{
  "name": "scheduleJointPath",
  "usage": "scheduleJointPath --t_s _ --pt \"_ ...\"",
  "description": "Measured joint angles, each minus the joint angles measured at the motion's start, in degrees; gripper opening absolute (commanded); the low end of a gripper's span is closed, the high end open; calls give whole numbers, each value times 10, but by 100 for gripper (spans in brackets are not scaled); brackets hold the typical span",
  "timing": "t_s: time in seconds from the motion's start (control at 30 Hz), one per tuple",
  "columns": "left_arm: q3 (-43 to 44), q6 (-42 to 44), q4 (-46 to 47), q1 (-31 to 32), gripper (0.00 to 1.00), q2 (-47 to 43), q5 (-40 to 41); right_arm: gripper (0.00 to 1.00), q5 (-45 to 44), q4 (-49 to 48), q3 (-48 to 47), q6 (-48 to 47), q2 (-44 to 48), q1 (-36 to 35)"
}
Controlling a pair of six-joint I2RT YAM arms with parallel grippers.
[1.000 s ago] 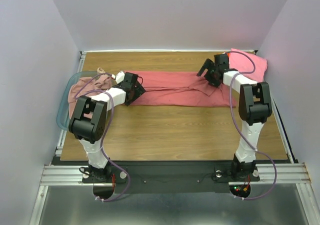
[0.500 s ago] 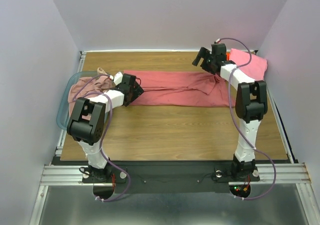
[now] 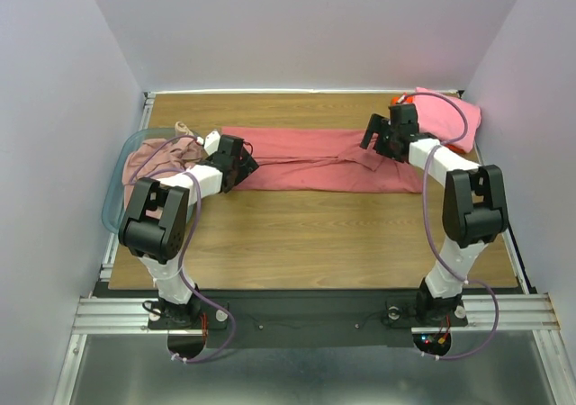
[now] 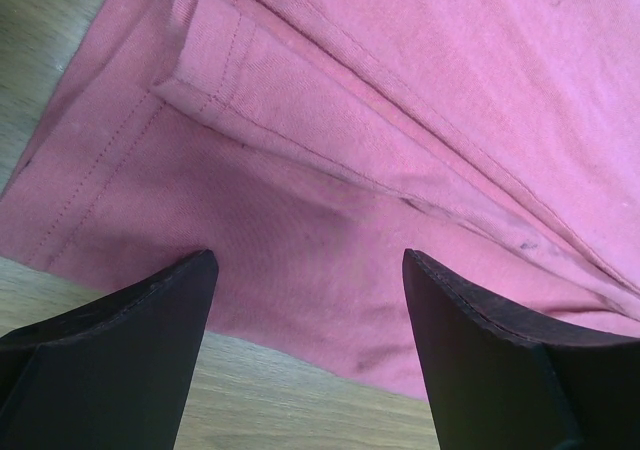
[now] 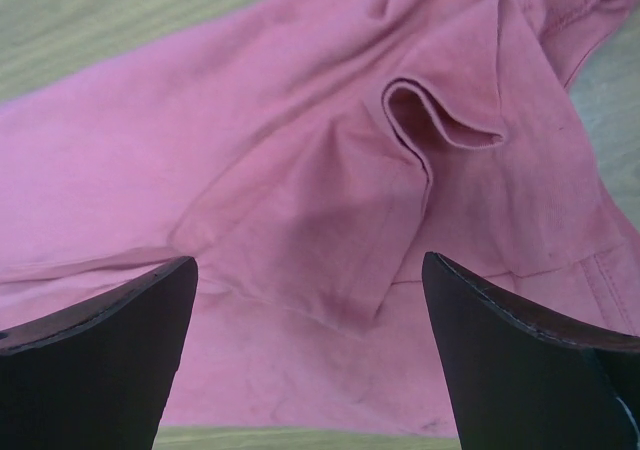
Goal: Fold and stack the t-shirts
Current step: Fold the tshirt
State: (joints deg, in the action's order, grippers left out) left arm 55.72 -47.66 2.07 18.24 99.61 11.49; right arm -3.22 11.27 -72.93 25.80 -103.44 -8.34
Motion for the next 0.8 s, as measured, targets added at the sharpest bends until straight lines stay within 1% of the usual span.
scheduleJointPath --t_s 0.23,0.43,0.67,0.8 --pt "-7 3 4 0 88 -5 2 100 -2 2 -13 1 -68 0" --pt "-8 5 3 -1 88 -6 2 100 22 6 -58 3 -111 0" --pt "-13 6 3 -3 88 -10 3 100 64 6 -164 30 -177 0" --pt "-19 6 2 -3 88 -16 5 100 96 8 -238 60 -224 0"
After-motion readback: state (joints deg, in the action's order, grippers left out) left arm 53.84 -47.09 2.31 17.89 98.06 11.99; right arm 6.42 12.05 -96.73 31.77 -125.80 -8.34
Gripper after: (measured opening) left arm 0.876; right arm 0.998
